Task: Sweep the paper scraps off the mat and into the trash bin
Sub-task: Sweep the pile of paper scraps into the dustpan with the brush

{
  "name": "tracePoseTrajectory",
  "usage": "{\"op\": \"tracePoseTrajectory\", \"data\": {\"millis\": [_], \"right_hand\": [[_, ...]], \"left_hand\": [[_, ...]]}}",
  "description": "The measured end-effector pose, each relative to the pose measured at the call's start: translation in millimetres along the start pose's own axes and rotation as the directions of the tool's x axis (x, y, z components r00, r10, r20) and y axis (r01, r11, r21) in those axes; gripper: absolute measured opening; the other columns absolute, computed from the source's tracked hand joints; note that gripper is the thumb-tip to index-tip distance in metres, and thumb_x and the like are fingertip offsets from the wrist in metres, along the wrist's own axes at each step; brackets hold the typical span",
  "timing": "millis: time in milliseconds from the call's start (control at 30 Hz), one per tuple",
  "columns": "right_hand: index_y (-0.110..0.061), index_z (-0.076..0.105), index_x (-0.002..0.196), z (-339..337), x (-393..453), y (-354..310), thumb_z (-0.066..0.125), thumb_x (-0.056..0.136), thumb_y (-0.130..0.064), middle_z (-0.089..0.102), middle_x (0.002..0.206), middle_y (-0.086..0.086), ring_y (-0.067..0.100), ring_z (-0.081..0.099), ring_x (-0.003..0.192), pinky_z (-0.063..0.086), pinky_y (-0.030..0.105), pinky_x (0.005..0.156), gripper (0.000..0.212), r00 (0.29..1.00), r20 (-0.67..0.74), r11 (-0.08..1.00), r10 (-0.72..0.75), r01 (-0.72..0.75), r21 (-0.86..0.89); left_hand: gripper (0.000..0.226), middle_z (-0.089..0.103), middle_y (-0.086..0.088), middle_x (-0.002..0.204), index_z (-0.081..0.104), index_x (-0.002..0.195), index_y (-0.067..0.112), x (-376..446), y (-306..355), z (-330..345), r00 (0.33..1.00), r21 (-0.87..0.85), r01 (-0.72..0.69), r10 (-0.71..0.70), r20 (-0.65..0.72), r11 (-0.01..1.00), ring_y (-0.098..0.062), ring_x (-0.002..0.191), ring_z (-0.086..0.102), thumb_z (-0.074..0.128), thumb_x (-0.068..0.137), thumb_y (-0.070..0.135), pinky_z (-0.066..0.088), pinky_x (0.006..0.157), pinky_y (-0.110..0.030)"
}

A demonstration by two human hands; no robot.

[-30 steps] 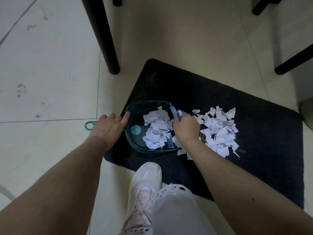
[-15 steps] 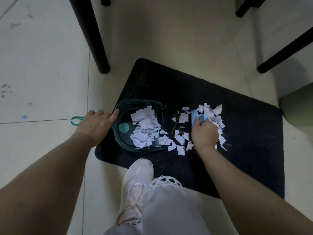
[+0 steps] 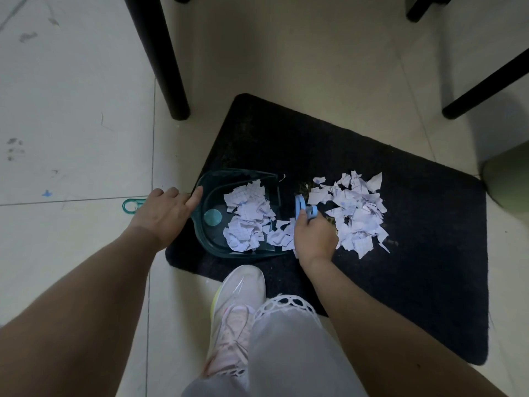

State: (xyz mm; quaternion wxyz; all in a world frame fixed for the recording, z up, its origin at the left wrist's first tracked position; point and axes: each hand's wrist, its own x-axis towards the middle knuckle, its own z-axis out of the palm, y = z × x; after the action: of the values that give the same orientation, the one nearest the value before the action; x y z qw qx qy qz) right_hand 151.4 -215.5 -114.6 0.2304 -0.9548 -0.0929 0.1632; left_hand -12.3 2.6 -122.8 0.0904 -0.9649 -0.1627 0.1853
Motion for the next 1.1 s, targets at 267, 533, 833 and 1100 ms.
{"op": "tracePoseTrajectory", "data": {"millis": [267, 533, 833, 1100], "right_hand": [[-0.006, 0.059, 0.081, -17.6, 18.8, 0.5, 0.04, 0.099, -0.034, 0.048, 0.056, -0.003, 0.022, 0.052, 0.06, 0.033, 0.026, 0.05, 0.038, 0.993, -0.085, 0.99, 0.08, -0.069, 0.126], [-0.01, 0.062, 0.104, 6.3, -3.2, -18.1, 0.038, 0.1, -0.032, 0.056, 0.071, 0.002, 0.022, 0.054, 0.065, 0.038, 0.027, 0.059, 0.033, 0.997, 0.036, 0.998, -0.069, 0.069, 0.002], [-0.015, 0.064, 0.08, -19.8, 16.7, -42.0, 0.047, 0.096, -0.035, 0.055, 0.06, -0.007, 0.011, 0.053, 0.054, 0.04, 0.022, 0.051, 0.031, 0.996, -0.053, 0.895, 0.068, -0.037, 0.445], [-0.029, 0.064, 0.114, -75.3, 63.8, -46.4, 0.046, 0.097, -0.038, 0.055, 0.066, -0.013, 0.018, 0.064, 0.079, 0.056, 0.04, 0.073, 0.027, 0.92, -0.38, 0.892, 0.098, 0.088, 0.444]], "left_hand": [[0.077, 0.054, 0.001, 0.128, 0.001, 0.154, 0.013, 1.0, -0.3, 1.2, 1.0, -0.002, 0.0, 0.0, -0.005, 1.0, -0.022, 0.112, 0.05, 0.047, 0.092, 0.012, 0.041, 0.092, -0.033], [0.077, 0.056, 0.0, 0.126, 0.003, 0.154, 0.012, 1.4, -0.9, 0.4, 1.0, -0.001, 0.003, -0.003, -0.015, 1.0, -0.023, 0.11, 0.051, 0.047, 0.091, 0.011, 0.042, 0.091, -0.034], [0.079, 0.057, 0.0, 0.123, 0.004, 0.154, 0.013, 0.3, 0.6, 4.4, 0.998, -0.051, 0.064, -0.064, 0.009, 0.997, -0.024, 0.109, 0.052, 0.048, 0.088, 0.009, 0.042, 0.088, -0.034], [0.074, 0.065, -0.015, 0.105, 0.022, 0.151, 0.004, 11.2, 20.3, -2.8, 0.973, -0.333, 0.198, -0.227, -0.049, 0.922, -0.036, 0.094, 0.056, 0.055, 0.084, 0.005, 0.045, 0.078, -0.043]]}}
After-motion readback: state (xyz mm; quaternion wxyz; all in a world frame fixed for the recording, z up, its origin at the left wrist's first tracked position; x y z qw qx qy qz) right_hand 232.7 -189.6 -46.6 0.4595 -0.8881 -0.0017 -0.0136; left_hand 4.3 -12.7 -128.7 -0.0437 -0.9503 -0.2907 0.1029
